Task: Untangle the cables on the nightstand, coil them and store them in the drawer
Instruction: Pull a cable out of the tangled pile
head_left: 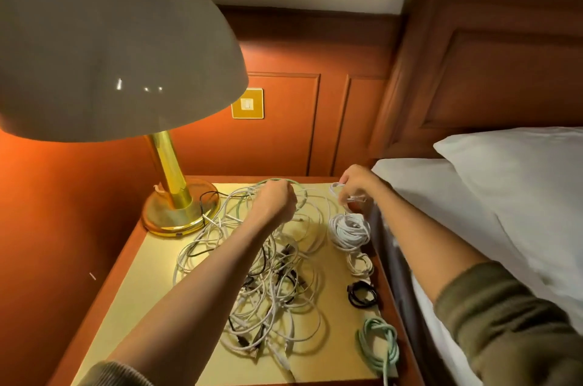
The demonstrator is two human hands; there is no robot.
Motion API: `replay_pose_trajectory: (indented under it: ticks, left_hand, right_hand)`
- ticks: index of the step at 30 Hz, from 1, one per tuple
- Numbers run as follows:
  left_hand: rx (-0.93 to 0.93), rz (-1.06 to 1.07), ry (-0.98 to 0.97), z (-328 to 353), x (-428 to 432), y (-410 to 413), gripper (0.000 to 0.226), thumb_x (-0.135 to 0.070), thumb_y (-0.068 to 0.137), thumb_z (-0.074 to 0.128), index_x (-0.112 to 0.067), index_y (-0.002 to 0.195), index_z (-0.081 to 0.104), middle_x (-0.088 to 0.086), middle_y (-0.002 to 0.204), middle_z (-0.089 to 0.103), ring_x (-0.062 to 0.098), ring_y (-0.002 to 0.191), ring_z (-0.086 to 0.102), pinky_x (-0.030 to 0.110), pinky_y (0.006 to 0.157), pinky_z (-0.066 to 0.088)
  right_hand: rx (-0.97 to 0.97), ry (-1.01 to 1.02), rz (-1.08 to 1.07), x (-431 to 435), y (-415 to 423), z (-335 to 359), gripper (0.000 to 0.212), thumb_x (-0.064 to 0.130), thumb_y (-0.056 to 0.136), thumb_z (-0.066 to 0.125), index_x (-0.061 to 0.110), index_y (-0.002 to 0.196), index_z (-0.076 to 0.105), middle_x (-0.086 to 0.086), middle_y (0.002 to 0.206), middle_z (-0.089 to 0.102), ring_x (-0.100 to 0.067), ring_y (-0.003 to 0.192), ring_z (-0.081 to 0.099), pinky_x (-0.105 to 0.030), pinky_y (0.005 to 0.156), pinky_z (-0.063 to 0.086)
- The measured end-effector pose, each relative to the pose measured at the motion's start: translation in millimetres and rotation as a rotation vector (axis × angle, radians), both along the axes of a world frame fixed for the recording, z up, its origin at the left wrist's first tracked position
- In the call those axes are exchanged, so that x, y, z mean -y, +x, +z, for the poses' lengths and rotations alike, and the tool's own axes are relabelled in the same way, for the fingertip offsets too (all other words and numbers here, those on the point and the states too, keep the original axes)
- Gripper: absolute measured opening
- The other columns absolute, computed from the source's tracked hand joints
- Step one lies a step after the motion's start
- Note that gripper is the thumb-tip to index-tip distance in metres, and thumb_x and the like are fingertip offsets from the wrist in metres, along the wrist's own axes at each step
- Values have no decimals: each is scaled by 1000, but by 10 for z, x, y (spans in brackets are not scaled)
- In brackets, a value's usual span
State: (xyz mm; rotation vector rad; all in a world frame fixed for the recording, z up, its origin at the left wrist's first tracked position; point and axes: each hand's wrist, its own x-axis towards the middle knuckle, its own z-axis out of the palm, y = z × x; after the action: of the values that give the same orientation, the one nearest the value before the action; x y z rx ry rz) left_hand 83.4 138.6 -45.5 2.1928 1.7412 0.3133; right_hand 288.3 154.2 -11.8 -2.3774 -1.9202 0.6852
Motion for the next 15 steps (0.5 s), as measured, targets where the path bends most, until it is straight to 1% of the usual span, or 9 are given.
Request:
replay_pose_trajectory:
  ticks: [2, 3, 4, 8, 11, 12, 13, 14, 15]
  left_hand:
    - [15, 20, 3, -81, -99, -7, 27, -6, 94, 52, -13, 96, 78, 6, 95, 76, 21, 78, 71, 32, 67, 60]
    - [12, 31, 1, -97, -139, -20, 27, -5, 94, 51, -13, 97, 77, 6, 96, 75, 22, 79, 71, 32, 66, 60]
    - [8, 41, 5, -116, -183, -39, 27, -5, 95, 52, -13, 97, 77, 7, 96, 75, 23, 79, 71, 34, 67, 60]
    - [-6, 70, 7, -166, -276, -113, 26, -7, 91, 52, -11, 95, 78, 11, 96, 76, 29, 83, 70, 41, 72, 61]
    - [-30, 54, -10, -182, -296, -166, 26, -9, 91, 52, -12, 95, 78, 14, 95, 75, 32, 83, 70, 41, 72, 61]
    - [-33, 50, -13, -179, -304, -185, 26, -9, 91, 53, -12, 96, 78, 14, 94, 75, 32, 82, 69, 41, 71, 60]
    - [-35, 47, -12, -171, -311, -209, 26, -7, 91, 53, -11, 96, 78, 14, 94, 75, 32, 81, 69, 39, 68, 60]
    - [-36, 48, -16, -168, -320, -236, 27, -6, 90, 52, -11, 96, 78, 14, 94, 75, 31, 79, 68, 37, 66, 59]
    - [-37, 52, -23, -168, -325, -264, 28, -4, 88, 52, -12, 95, 78, 13, 94, 75, 30, 78, 67, 36, 64, 57]
  right_hand:
    - [9, -58, 24, -94, -4, -139, 53, 20, 69, 90, 1, 115, 71, -12, 104, 72, -21, 83, 63, -28, 68, 55]
    - [-3, -73, 22, -118, -3, -196, 55, 20, 69, 90, 1, 117, 70, -14, 110, 71, -23, 89, 66, -32, 76, 58]
    - [3, -74, 30, -127, 1, -251, 57, 20, 69, 91, 2, 118, 69, -14, 113, 71, -24, 95, 67, -36, 81, 58]
    - [2, -43, 44, -151, 65, -417, 62, 24, 65, 94, 9, 119, 67, -10, 115, 69, -25, 100, 66, -37, 82, 56]
    - [3, -104, 110, -234, 82, -352, 61, 24, 77, 85, 4, 130, 61, -14, 125, 66, -24, 94, 63, -34, 74, 53]
    - [-23, -89, 119, -279, 49, -297, 59, 21, 83, 80, 4, 135, 59, -15, 130, 64, -24, 97, 63, -33, 75, 52]
    - [-65, -51, 122, -333, -4, -245, 56, 20, 87, 75, 7, 139, 56, -12, 136, 61, -24, 107, 62, -33, 82, 51]
    - [-112, -21, 128, -371, -80, -194, 55, 22, 91, 72, 10, 142, 54, -8, 143, 56, -23, 120, 59, -33, 93, 50]
    - [-139, -24, 147, -404, -173, -149, 56, 25, 93, 70, 11, 144, 51, -5, 147, 52, -23, 129, 53, -33, 101, 46]
